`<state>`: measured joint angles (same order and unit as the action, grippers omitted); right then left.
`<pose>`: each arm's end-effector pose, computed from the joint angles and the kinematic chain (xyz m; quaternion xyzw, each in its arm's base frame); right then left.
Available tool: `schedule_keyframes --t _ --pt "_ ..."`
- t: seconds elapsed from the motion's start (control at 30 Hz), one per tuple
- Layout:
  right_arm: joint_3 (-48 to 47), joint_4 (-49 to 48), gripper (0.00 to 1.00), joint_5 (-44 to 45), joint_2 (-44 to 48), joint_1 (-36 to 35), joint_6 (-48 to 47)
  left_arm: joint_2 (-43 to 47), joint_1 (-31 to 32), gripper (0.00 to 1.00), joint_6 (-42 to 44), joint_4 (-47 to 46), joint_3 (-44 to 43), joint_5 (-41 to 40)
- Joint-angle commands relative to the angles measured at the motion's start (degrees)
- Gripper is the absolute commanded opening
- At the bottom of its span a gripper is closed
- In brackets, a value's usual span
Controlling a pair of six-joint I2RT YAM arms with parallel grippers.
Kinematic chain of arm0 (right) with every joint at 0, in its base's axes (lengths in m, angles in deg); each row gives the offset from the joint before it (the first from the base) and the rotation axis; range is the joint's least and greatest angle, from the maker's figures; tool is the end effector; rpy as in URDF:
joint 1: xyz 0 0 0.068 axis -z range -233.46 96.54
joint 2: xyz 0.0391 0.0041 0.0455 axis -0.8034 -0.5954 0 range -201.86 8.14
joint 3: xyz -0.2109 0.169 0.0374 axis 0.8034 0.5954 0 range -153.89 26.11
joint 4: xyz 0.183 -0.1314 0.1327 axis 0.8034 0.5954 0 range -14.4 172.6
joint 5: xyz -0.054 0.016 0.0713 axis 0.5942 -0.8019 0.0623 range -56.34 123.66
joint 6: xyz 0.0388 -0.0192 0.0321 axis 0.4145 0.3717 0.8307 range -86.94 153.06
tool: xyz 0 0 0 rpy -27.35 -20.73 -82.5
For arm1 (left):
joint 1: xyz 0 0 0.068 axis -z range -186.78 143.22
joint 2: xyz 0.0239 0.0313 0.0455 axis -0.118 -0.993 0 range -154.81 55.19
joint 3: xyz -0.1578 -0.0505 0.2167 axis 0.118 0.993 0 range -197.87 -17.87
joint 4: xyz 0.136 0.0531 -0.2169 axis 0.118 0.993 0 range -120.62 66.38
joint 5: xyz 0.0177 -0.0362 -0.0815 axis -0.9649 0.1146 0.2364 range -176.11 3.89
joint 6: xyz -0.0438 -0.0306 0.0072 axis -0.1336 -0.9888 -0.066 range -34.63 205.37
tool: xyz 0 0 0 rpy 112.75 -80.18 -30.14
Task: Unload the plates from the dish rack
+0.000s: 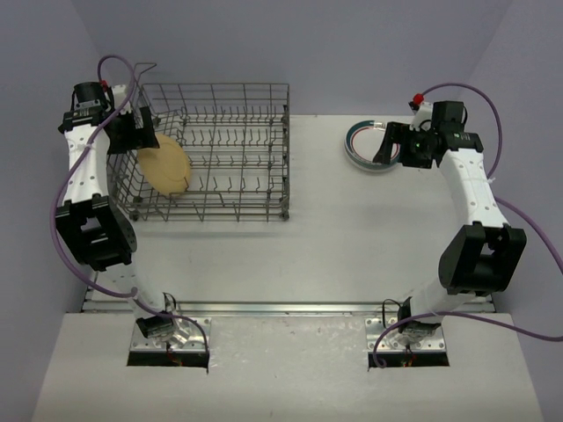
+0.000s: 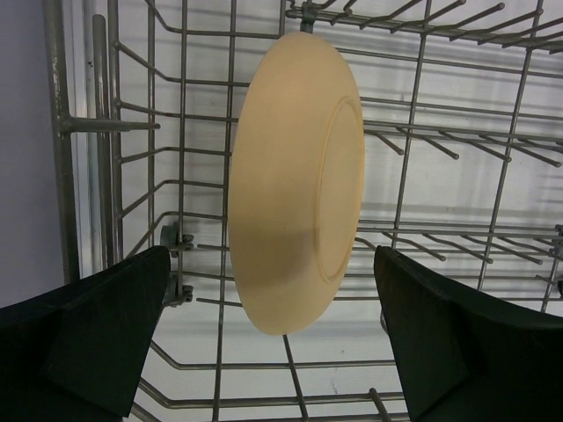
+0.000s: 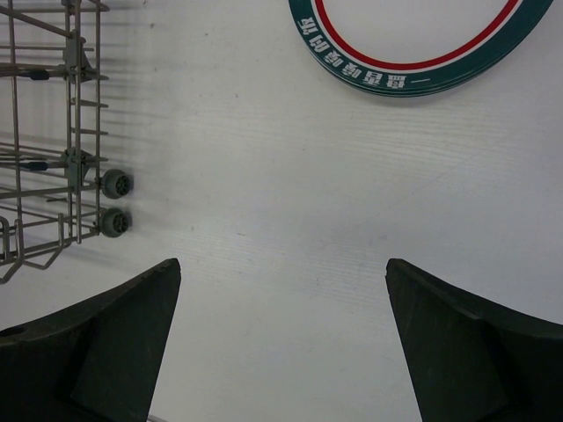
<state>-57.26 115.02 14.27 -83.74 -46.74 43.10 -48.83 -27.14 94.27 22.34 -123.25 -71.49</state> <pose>0.3509 -0.0295 0.3207 0.0743 0.9190 0.1674 0.3491 0.3733 0.1290 0.3504 -0.0519 0.9362 -0.0338 0.3460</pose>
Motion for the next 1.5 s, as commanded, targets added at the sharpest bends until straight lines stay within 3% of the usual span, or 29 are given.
schedule_keyframes --t 0.0,0.4,0.73,0.83,0.97,1.17,1.47 --pt "0.6 -2.0 0.99 -1.2 1.9 0.0 -0.6 0.0 -0.3 0.98 0.9 -2.9 0.1 -0.2" --pt "0.7 -2.0 0.99 -1.3 1.7 0.0 -0.4 -3.4 0.8 0.91 0.9 -3.1 0.4 4.0" --pt "0.3 -1.6 0.99 -2.0 1.9 0.0 0.1 -1.9 1.4 0.69 1.2 -3.0 1.3 17.4" --pt "0.2 -1.4 0.99 -2.4 1.7 0.0 0.1 -0.9 1.4 0.57 0.7 -3.4 2.5 20.5" --pt "0.2 -1.0 0.99 -3.0 1.6 0.0 0.2 -1.2 1.4 0.48 1.1 -3.4 4.5 20.9" --pt "0.1 -1.0 0.99 -3.0 1.6 0.0 -0.1 -1.7 1.4 0.45 2.1 -3.3 6.6 21.7" --pt "-0.9 -0.1 0.99 -4.0 1.1 0.0 0.8 -1.3 1.4 0.19 1.6 -2.9 6.6 25.9"
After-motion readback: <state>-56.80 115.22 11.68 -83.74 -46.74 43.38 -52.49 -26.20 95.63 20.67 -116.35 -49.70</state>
